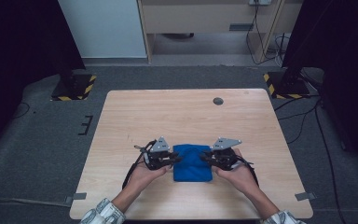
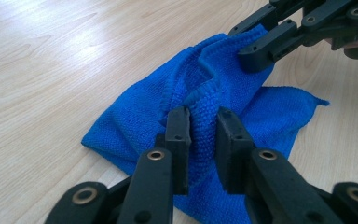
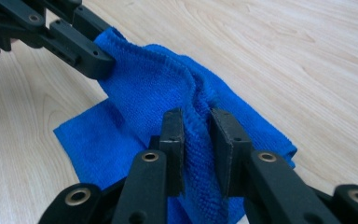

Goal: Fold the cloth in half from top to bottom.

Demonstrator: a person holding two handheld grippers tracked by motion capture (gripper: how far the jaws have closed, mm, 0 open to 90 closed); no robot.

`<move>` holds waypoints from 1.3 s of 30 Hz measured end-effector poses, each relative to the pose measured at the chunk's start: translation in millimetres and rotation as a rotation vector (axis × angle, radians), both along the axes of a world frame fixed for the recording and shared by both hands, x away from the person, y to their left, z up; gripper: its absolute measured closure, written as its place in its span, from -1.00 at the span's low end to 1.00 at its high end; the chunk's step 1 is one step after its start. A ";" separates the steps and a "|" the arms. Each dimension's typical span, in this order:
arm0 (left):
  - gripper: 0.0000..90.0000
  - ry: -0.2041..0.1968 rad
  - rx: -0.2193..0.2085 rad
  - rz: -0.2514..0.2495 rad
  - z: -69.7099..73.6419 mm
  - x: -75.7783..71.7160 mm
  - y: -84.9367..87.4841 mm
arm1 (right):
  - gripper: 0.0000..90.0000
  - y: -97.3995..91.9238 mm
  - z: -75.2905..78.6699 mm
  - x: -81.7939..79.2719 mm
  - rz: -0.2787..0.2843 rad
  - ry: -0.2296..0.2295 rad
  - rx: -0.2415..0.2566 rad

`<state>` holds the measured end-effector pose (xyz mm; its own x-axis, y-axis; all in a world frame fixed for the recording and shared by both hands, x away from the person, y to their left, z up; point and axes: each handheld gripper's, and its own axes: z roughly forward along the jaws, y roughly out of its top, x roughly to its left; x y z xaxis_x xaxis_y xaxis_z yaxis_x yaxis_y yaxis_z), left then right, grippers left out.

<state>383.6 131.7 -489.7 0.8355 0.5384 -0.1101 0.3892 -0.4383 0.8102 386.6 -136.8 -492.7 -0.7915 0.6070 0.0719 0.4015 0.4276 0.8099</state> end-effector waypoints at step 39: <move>0.57 0.013 0.007 -0.028 -6.2 -12.8 6.7 | 0.29 2.9 7.3 10.4 -0.065 0.032 0.001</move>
<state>370.8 138.3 -495.9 0.8490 0.5152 -0.1176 0.3871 -0.4549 0.8020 397.1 -133.9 -485.5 -0.7476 0.6570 0.0972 0.4539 0.3986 0.7969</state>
